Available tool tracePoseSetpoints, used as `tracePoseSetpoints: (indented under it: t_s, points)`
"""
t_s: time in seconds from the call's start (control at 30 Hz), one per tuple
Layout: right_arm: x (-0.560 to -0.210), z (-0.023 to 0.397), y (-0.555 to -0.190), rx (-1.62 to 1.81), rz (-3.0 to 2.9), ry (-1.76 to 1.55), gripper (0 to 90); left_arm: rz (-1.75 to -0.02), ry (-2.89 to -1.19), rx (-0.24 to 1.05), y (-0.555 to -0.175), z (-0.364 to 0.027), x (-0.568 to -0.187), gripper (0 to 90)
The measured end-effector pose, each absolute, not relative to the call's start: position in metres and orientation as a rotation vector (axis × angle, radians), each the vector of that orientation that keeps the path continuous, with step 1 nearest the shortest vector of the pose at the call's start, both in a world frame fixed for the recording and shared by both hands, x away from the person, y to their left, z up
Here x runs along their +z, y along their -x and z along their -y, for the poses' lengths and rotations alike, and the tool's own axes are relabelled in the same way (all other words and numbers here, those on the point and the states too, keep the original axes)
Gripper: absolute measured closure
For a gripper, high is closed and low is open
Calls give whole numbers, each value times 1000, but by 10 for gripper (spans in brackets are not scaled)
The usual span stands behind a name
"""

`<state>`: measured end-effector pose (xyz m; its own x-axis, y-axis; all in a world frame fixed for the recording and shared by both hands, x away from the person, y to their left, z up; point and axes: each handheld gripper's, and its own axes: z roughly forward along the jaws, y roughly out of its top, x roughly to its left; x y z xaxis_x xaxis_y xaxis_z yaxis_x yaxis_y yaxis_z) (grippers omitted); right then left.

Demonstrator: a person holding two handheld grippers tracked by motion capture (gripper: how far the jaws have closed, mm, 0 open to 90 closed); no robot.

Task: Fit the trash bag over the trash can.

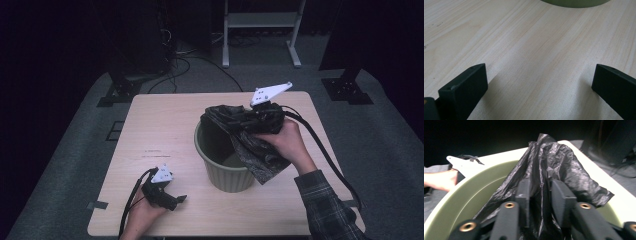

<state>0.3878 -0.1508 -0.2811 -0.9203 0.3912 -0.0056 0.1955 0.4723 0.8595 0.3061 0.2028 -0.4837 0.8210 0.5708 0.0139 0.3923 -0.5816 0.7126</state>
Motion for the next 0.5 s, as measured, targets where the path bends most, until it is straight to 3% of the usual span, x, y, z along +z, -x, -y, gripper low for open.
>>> tracePoseSetpoints:
  t_s: [0.17,0.5]
  points:
    - [-266,165,-377,1451,-2454,-503,566,-703,-2264,313,-306,-203,-484,0]
    - [-262,210,-345,1553,-2369,-518,548,-703,-2263,313,-306,-203,-484,0]
